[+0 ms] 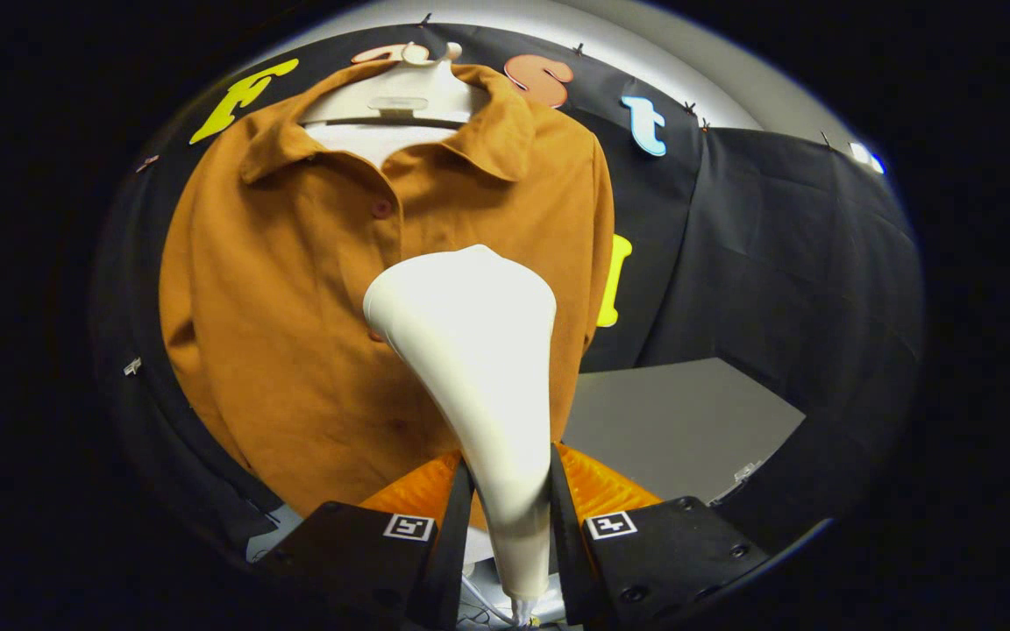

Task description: Iron the clothes twice with a garment steamer, once on the left side and once on the right side.

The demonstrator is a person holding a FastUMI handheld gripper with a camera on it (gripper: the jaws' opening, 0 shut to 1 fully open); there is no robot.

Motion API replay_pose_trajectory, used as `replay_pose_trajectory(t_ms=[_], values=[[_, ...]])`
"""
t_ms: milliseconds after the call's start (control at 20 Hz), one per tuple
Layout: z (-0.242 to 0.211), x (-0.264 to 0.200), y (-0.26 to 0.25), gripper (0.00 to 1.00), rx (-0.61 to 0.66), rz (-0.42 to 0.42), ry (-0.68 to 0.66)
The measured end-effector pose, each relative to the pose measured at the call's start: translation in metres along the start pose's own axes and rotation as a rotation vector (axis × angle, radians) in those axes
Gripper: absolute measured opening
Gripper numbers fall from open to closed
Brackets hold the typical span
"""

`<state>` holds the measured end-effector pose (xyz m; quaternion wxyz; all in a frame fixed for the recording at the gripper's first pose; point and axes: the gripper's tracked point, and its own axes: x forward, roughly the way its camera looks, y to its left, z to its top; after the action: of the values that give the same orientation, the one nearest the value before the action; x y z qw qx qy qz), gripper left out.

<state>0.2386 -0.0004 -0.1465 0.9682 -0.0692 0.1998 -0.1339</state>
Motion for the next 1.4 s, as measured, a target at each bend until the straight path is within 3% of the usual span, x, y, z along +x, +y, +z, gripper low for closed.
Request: replay_pose_trajectory(t_ms=[350,550,1150,1400], values=[[0.028,-0.016,0.057,0.48,-0.005,0.073,-0.08],[0.032,-0.016,0.075,0.48,-0.007,0.067,-0.083],[0.014,0.004,0.104,0.48,-0.076,-0.087,-0.015],[-0.003,0.009,0.111,0.48,-0.112,-0.115,0.02]])
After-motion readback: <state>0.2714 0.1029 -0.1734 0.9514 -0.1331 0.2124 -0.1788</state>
